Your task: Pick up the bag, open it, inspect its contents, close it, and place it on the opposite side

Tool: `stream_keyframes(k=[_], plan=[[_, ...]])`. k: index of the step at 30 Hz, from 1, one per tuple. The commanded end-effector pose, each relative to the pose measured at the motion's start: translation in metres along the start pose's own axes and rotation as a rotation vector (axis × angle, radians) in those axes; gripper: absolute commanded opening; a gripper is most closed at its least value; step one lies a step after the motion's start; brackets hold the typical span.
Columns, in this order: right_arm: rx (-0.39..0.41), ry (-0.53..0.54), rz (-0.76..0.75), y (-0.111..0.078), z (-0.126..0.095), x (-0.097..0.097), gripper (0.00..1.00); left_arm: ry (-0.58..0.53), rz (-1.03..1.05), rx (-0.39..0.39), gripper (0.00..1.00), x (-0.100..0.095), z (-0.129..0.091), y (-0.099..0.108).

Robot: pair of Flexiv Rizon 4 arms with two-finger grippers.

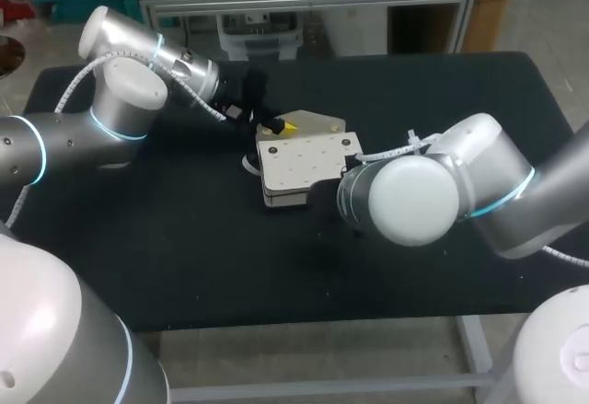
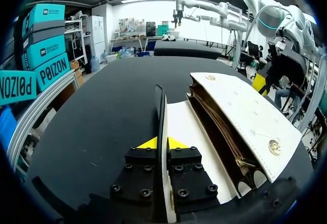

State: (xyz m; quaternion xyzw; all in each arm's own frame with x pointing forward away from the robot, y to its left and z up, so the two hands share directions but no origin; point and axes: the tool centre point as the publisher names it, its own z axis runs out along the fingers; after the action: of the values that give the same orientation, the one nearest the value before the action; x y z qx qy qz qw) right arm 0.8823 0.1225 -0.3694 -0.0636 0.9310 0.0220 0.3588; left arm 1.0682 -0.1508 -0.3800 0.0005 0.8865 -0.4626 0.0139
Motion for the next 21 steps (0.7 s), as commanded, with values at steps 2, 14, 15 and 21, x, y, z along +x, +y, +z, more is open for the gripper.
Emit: stream_keyframes(k=[2, 14, 15, 21], plan=[[-0.062, -0.458, -0.006, -0.005, -0.011, 0.001, 0.21, 0.003, 0.005, -0.005, 0.00, 0.004, 0.006, 0.004], [-0.060, -0.496, -0.044, -0.001, -0.010, -0.003, 0.35, 0.012, 0.019, -0.016, 0.00, 0.013, 0.003, 0.001], [-0.059, -0.495, -0.045, -0.001, -0.009, -0.002, 0.36, 0.014, 0.021, -0.019, 0.00, 0.014, 0.003, 0.002], [-0.062, -0.503, -0.055, -0.001, 0.000, -0.002, 0.41, 0.038, 0.013, -0.028, 0.00, 0.015, 0.005, 0.002]])
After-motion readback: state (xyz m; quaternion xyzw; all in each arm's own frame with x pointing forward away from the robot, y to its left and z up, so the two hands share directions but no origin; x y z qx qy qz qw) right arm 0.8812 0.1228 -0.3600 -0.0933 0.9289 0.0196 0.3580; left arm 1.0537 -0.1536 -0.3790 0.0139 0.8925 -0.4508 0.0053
